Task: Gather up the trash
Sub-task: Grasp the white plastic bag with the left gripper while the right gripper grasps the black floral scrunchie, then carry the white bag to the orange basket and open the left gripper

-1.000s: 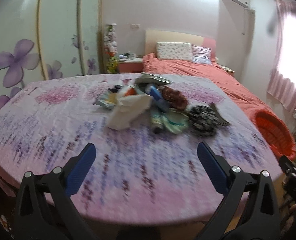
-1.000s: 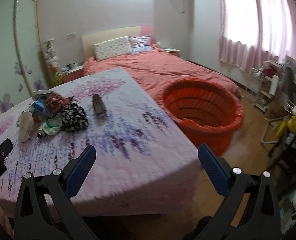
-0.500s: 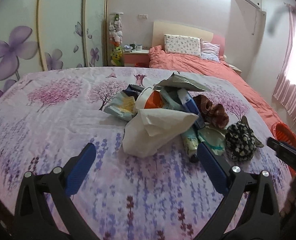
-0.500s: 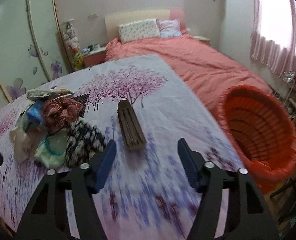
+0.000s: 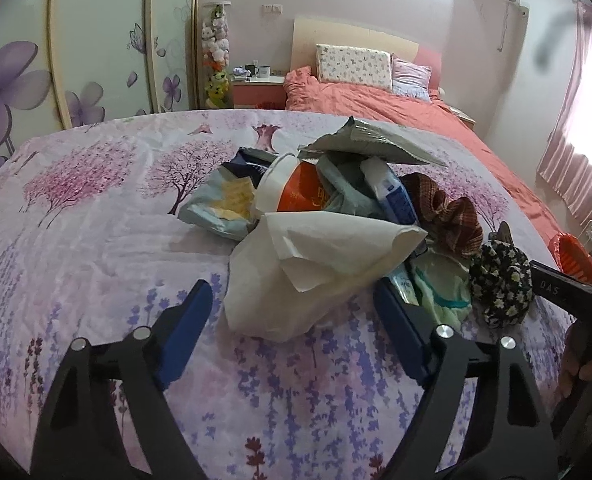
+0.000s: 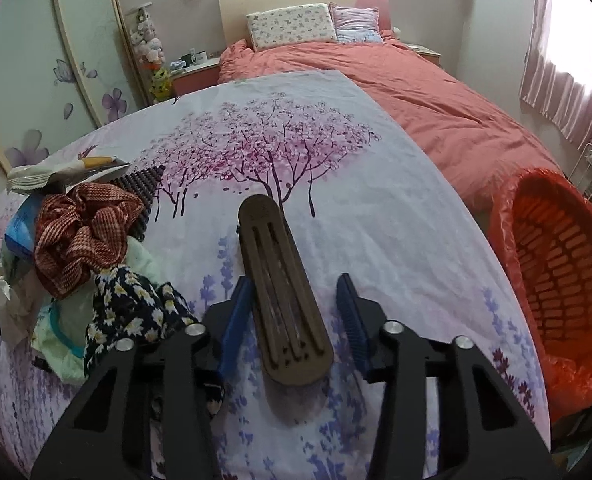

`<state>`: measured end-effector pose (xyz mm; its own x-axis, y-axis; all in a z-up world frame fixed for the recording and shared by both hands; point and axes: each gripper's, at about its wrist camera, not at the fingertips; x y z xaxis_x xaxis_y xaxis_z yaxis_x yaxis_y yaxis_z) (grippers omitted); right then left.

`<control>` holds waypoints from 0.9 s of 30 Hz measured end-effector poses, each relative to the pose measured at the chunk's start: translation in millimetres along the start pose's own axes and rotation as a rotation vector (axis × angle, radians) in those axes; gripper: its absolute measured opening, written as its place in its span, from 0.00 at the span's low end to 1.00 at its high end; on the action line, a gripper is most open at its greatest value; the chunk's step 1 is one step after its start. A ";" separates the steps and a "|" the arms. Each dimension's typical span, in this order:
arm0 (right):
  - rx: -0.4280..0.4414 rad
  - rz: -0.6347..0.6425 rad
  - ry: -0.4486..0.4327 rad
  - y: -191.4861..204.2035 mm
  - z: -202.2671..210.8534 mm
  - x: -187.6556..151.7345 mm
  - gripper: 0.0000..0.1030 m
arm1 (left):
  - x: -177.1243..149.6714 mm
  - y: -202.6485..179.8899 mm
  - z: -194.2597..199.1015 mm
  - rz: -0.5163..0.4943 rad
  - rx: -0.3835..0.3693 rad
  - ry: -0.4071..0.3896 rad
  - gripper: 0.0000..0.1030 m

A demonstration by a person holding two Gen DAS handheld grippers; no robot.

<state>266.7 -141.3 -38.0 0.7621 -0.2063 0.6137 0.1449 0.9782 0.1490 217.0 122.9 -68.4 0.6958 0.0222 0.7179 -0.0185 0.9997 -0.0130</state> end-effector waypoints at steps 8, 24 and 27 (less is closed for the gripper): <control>-0.028 0.035 0.002 9.5 -7.2 6.3 0.35 | 7.3 -2.3 -18.2 -0.013 0.029 0.028 0.73; -0.003 0.027 -0.009 6.5 -2.7 4.4 0.29 | 8.0 18.2 -8.1 0.019 -0.009 0.003 0.40; 0.006 0.028 -0.003 5.3 -2.7 2.6 0.29 | 8.4 21.4 0.4 0.027 -0.006 -0.010 0.39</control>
Point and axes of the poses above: each gripper's, at about its wrist camera, not at the fingertips, and z roughly against the way its jaws point, y to its left, x to its top, and after that the axes turned 5 degrees about -z, right-handed
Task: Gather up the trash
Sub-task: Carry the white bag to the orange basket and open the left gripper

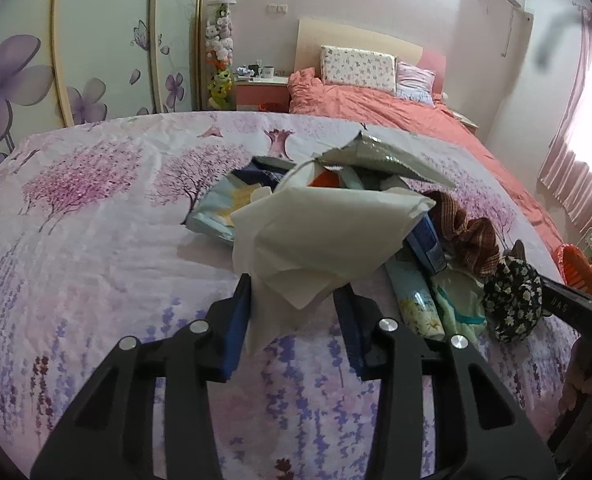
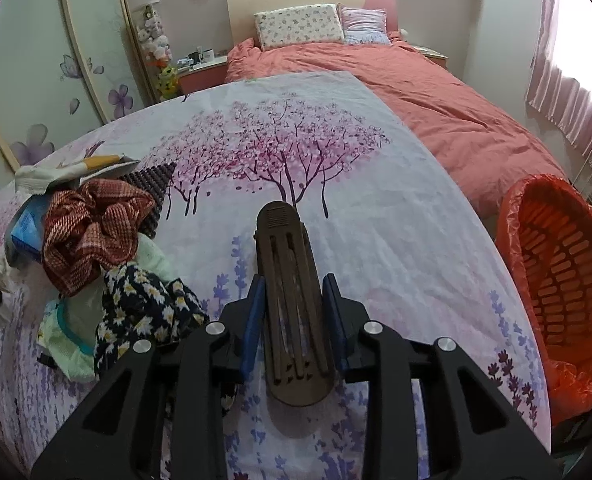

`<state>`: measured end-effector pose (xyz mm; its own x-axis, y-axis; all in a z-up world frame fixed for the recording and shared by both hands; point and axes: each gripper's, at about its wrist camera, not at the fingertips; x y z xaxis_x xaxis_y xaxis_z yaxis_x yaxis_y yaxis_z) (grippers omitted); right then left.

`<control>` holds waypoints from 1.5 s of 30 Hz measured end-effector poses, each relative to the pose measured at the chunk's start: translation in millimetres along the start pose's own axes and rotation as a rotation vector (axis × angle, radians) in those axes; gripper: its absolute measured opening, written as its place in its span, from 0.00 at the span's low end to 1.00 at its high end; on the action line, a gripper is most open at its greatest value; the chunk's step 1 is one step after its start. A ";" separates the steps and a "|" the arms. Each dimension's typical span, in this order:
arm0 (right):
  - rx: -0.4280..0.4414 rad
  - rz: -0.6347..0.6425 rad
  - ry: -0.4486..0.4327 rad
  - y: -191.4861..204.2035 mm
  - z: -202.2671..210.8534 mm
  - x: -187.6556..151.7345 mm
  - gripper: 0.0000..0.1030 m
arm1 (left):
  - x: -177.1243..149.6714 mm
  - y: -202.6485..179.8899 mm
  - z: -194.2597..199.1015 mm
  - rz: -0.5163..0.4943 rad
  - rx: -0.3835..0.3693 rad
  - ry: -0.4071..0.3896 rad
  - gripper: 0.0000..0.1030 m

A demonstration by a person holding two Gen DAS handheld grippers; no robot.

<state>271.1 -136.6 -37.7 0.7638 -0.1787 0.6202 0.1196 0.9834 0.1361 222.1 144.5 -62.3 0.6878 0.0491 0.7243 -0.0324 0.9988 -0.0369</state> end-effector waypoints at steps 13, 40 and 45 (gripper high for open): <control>-0.015 0.049 0.001 7.6 -10.1 4.3 0.32 | 8.5 -4.9 27.9 -0.014 -0.007 -0.033 0.40; 0.018 -0.002 -0.201 -41.5 88.7 13.0 0.32 | 34.3 -105.3 78.3 -0.152 -0.193 -0.122 0.39; -0.003 -0.022 -0.229 -64.5 105.8 10.2 0.32 | 34.7 -151.0 75.4 -0.200 -0.278 -0.118 0.39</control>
Point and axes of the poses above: each gripper's, at about its wrist camera, not at the fingertips, and z roughly against the way its jaws point, y to its left, x to its top, and after that the axes turned 5 degrees about -z, right-handed
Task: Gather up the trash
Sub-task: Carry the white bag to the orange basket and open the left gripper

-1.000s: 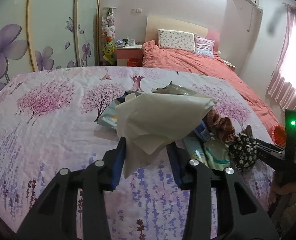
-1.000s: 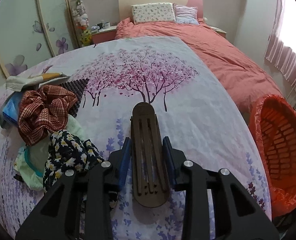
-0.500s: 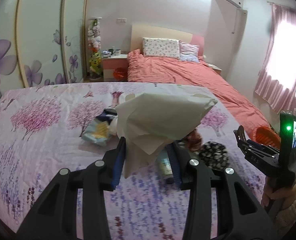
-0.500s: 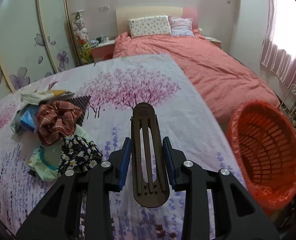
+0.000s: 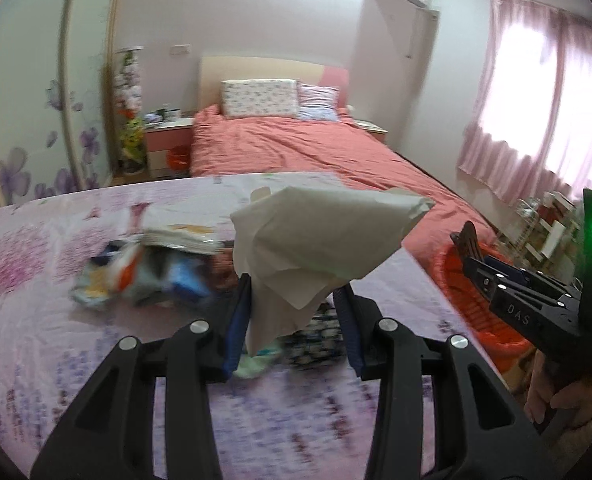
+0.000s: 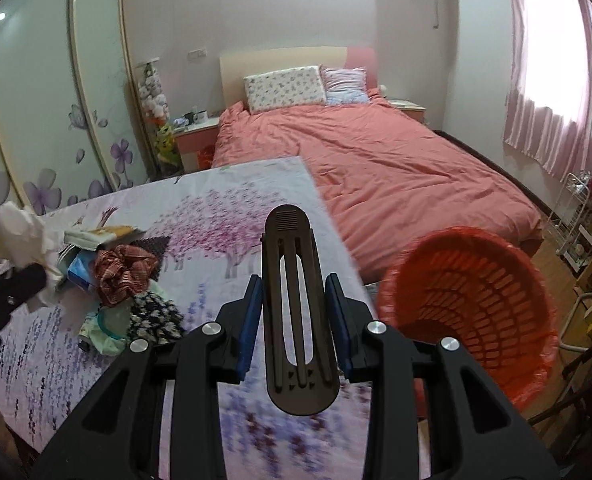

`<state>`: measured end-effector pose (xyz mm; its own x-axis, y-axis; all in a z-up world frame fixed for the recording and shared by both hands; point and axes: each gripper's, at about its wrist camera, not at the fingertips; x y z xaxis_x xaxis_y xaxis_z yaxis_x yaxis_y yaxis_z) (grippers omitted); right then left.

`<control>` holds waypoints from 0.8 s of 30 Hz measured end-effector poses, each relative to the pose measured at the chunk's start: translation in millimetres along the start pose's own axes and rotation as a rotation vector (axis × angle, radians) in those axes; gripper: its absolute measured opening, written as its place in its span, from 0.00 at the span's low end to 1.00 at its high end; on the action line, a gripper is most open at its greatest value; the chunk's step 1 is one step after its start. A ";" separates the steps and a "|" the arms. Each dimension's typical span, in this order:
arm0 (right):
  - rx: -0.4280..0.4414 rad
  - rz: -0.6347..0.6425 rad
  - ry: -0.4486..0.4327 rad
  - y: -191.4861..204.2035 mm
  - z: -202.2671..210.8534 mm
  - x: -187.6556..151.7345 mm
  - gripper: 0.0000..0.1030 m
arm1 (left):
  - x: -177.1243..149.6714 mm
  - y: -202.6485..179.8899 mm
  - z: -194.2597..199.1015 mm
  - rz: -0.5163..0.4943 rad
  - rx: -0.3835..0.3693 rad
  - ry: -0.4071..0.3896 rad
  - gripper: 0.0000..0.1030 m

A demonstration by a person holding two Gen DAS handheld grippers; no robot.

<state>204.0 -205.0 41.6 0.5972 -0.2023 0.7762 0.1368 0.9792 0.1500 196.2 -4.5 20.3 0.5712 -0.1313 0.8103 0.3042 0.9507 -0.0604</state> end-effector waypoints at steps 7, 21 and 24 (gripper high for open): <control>-0.055 -0.063 -0.032 -48.8 15.2 -0.1 0.32 | 7.2 -63.6 -28.5 -0.072 -0.127 0.007 0.40; -0.166 -0.214 -0.057 -143.7 4.0 -4.1 0.32 | 16.4 -204.4 -109.0 -0.207 -0.348 0.075 0.40; -0.175 -0.233 -0.056 -156.1 -0.5 -4.4 0.32 | 16.3 -226.5 -128.0 -0.237 -0.370 0.093 0.40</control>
Point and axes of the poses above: each gripper's, at about its wrist camera, not at the fingertips, and z roughly against the way its jaws point, y to its left, x to its top, and after that the axes turned 5 degrees about -z, right-handed
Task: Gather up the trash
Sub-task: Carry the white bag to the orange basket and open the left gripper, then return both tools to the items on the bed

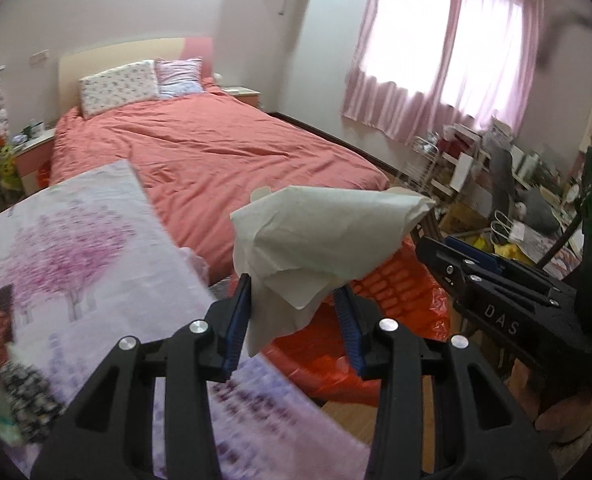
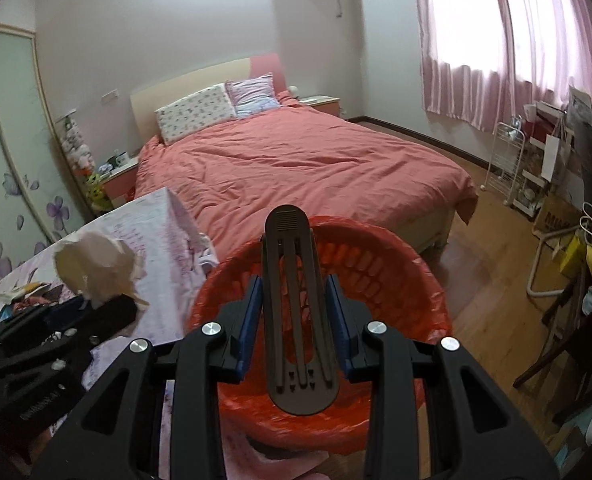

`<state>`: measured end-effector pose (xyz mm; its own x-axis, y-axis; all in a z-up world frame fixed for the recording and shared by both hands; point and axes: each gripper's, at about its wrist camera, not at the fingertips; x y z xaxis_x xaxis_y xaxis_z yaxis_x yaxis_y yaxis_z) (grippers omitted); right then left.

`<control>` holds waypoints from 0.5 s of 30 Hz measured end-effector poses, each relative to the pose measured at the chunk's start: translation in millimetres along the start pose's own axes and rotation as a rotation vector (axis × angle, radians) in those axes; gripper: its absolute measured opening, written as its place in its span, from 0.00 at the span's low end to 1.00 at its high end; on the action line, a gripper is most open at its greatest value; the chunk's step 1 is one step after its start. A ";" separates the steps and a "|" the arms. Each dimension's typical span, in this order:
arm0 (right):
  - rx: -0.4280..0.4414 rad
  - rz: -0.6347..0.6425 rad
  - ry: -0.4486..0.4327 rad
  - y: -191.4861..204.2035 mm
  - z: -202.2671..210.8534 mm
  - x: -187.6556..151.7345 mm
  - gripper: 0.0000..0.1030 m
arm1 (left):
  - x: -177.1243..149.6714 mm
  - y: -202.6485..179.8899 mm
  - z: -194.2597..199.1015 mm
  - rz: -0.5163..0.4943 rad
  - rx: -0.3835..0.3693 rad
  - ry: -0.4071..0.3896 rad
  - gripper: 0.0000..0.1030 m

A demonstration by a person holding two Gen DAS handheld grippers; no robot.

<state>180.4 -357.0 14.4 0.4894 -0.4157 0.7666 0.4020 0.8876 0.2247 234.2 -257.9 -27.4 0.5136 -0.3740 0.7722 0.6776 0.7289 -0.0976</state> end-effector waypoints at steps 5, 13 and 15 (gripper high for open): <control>-0.006 -0.030 -0.008 -17.1 -8.0 2.5 0.32 | 8.4 -13.8 -36.5 -0.053 -0.018 0.027 0.41; 0.020 -0.107 0.028 -36.7 -25.6 9.3 0.33 | 9.1 -14.3 -63.1 -0.068 0.005 0.069 0.61; 0.017 -0.118 0.033 -41.0 -27.4 9.2 0.34 | 8.0 -12.4 -63.8 -0.065 0.013 0.072 0.67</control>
<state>189.7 -402.6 -4.2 0.4645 -0.5236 0.7142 0.4454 0.8352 0.3226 263.4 -306.5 -60.1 0.5056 -0.4605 0.7296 0.7042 0.7089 -0.0406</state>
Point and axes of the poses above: each gripper's, at about its wrist camera, not at the fingertips, and z roughly against the way its jaws point, y to its left, x to its top, and after that the axes turned 5 degrees about -z, right-handed
